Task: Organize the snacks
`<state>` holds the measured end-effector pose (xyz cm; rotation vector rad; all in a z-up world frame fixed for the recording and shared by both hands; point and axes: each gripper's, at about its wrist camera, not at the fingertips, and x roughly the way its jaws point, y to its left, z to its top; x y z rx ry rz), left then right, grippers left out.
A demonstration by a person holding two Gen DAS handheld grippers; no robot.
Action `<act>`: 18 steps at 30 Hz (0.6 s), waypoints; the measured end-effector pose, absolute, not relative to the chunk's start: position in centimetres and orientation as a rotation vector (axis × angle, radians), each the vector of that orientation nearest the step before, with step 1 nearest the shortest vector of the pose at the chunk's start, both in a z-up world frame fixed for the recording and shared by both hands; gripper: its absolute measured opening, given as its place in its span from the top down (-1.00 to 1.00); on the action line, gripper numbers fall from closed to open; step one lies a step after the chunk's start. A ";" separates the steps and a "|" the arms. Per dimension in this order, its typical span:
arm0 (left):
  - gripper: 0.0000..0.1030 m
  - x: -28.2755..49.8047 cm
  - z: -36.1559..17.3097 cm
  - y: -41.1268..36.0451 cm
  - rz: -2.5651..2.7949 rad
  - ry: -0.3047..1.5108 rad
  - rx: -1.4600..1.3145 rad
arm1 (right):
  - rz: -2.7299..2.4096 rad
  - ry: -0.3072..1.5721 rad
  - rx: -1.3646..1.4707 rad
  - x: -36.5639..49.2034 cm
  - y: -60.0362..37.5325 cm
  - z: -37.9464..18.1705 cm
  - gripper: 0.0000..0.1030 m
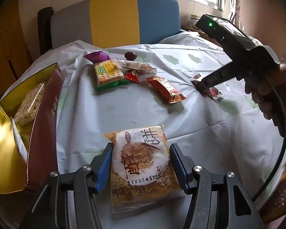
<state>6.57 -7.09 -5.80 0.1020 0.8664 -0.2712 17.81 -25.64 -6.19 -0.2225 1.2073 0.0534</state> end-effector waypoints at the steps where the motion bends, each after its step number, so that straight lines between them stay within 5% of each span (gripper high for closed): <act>1: -0.14 6.5 -5.7 -7.1 -0.269 0.866 0.102 | 0.054 1.200 -0.235 17.6 -25.6 -6.1 0.58; 18: -0.14 3.9 -2.8 -6.1 -0.296 0.802 0.088 | 0.038 1.169 -0.258 16.6 -24.8 -6.0 0.58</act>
